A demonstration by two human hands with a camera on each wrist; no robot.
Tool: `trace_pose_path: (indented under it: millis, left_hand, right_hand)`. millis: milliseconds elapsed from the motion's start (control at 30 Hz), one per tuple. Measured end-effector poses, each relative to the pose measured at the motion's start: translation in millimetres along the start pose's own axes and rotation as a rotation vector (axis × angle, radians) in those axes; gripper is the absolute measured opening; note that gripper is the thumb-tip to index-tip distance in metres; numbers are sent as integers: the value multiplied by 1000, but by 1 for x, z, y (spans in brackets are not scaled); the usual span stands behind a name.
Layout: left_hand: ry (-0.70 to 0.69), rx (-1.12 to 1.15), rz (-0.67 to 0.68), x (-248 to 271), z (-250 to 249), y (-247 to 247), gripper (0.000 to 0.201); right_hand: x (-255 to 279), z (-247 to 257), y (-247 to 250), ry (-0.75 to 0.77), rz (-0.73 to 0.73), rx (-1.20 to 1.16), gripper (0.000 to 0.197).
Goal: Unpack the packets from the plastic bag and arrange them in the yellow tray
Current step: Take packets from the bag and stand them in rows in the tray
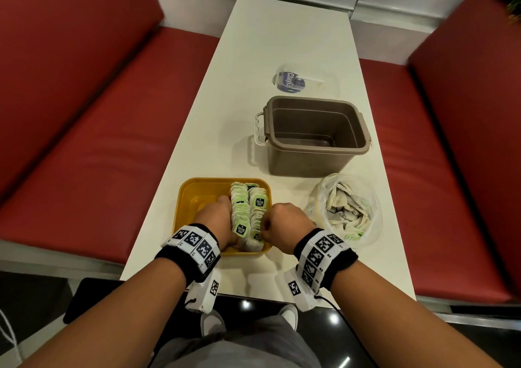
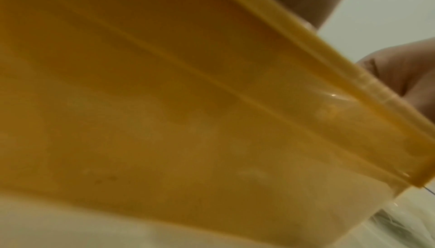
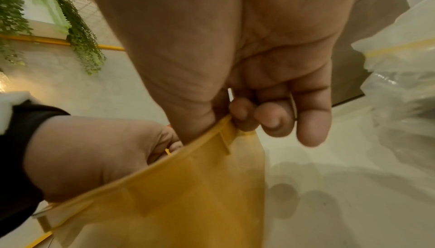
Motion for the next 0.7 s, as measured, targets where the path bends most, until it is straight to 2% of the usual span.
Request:
trace_pose_path:
  millis: [167, 233, 367, 500, 600, 700]
  left_hand:
    - [-7, 75, -10, 1, 4, -5, 52]
    - [-8, 100, 4, 2, 5, -7, 53]
    - [-10, 109, 13, 2, 3, -4, 53]
    - [5, 39, 34, 6, 2, 9, 53]
    - [-8, 5, -57, 7, -10, 28, 48]
    - [-123, 81, -147, 7, -51, 43, 35]
  right_hand:
    - [0, -2, 1, 33, -47, -29, 11]
    - [-2, -3, 1, 40, -53, -34, 11]
    - [-3, -3, 2, 50, -52, -50, 22]
    - [4, -13, 10, 89, -105, -161, 30]
    - [10, -33, 22, 113, -186, -249, 30]
    - [16, -64, 37, 112, -264, -346, 22]
Point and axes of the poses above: each hand's wrist, its own x-axis away from the middle knuckle, its own y-axis out of the back of the hand, z = x × y, the point moved 5 cm from there along -x, towards the middle knuckle, and after that the axes turned 2 degrees about -y, right-handed, at the moved point
